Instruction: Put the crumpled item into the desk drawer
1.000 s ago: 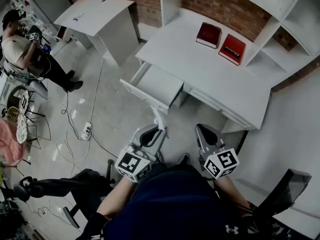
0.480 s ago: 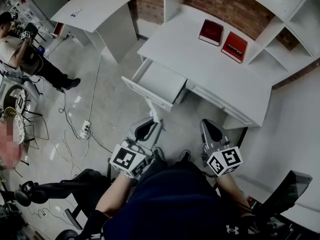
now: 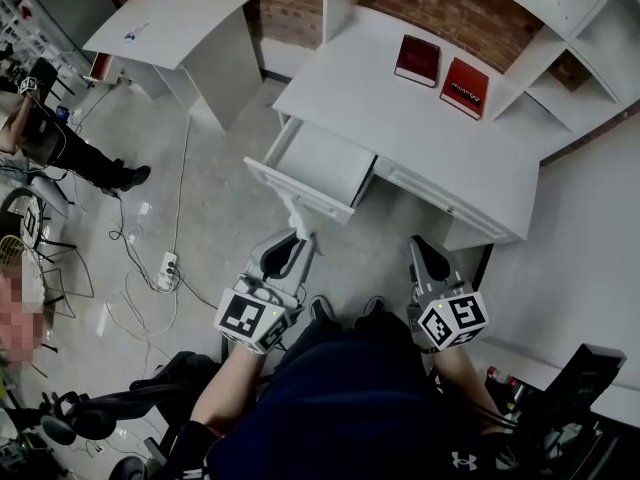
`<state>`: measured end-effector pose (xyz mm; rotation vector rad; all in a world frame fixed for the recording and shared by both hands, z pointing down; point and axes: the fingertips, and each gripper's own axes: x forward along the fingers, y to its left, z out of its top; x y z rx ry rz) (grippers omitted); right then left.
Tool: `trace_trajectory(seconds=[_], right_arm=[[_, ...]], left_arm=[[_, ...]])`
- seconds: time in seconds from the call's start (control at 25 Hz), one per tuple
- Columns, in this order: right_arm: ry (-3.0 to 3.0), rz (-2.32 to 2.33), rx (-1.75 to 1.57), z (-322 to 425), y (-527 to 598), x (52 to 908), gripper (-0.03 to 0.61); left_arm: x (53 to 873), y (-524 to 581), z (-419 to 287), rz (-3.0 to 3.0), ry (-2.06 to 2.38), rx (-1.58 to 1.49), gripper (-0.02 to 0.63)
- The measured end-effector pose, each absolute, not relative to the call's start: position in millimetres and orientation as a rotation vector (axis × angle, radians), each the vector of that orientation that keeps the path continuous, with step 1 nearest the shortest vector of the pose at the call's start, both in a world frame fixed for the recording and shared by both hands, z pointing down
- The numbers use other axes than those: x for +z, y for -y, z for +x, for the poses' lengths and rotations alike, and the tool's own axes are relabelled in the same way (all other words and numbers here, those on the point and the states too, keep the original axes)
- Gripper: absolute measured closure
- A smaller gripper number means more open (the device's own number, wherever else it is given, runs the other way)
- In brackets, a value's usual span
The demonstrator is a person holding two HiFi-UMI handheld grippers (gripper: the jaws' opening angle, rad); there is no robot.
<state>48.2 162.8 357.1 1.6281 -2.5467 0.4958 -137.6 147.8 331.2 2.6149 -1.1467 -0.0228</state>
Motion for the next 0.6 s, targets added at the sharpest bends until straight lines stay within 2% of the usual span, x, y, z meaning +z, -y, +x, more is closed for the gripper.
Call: trace_trajectory(seconds=[0.6], right_arm=[[2.564, 1.590, 0.570, 48.0, -121.7, 379.7, 0.575]], left_arm=[[343.9, -111.3, -131.8, 2.607, 1.180, 0.050, 0.558]])
